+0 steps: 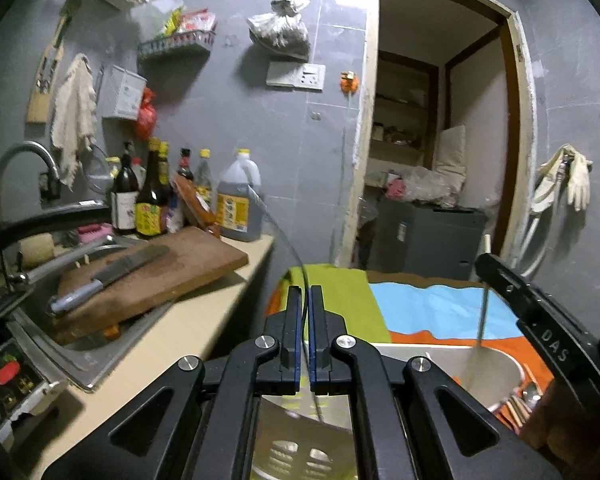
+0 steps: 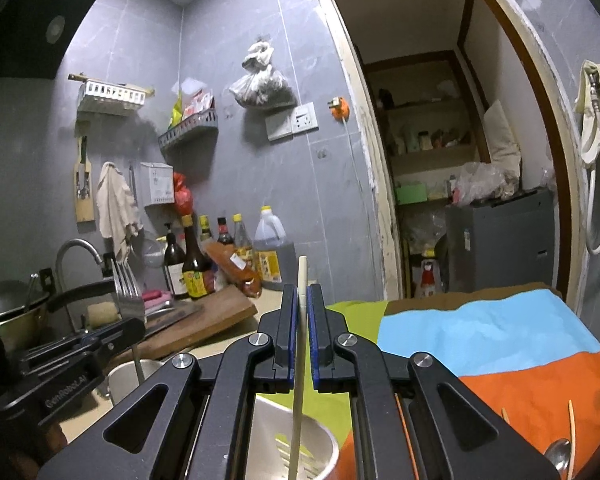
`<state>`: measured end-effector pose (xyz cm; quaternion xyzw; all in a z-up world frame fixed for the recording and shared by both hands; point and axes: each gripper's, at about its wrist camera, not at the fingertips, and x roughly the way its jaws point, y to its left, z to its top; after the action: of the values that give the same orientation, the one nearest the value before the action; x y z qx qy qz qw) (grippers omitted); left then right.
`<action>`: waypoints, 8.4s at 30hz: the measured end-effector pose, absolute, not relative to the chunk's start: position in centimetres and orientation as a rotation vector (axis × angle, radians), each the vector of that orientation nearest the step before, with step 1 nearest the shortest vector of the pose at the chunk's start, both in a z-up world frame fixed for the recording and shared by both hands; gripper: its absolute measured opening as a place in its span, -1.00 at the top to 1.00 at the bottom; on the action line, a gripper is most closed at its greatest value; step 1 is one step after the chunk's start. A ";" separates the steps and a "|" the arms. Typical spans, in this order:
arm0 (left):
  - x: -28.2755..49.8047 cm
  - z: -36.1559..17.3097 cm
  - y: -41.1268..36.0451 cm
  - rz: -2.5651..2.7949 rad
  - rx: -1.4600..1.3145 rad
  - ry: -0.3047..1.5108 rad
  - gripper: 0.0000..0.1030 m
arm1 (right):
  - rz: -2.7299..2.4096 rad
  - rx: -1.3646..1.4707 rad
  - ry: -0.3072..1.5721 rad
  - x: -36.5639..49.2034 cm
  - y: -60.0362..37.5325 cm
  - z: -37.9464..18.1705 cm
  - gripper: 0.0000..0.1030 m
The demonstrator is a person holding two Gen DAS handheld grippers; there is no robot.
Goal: Organize utensils
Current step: 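Lower the fork into the white basket and open the left tool while the right releases the chopstick, then move both tools back down to the remaining utensils, then close the left tool on a wooden chopstick while the right tool grasps another chopstick, then lift both chopsticks and carry them over the white basket with both tools, then lower the chopstick into the basket and open the right tool while the left lowers its chopstick, then move both open tools back down to the utensils on the cloth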
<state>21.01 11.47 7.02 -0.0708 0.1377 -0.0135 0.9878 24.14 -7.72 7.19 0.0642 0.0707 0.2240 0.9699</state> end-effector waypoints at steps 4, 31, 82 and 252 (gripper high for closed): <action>20.9 7.1 11.9 -0.063 -0.177 0.306 0.93 | 0.462 0.124 0.155 24.0 -7.9 7.2 0.85; 16.1 12.3 6.0 -0.193 -0.185 0.187 -0.42 | 0.394 0.117 0.066 18.4 -17.7 11.8 -0.65; 24.2 -0.6 -11.8 -0.349 0.150 0.755 0.04 | 0.222 0.093 0.802 25.4 -30.1 -0.6 0.32; 18.3 11.3 6.8 -0.158 -0.228 0.163 0.23 | 0.417 0.198 0.040 19.6 -16.8 11.3 -0.04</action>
<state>18.32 6.83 11.29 -0.1135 0.0814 -0.0787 0.9871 19.58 -16.75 11.33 0.0980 0.0199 0.2066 0.9733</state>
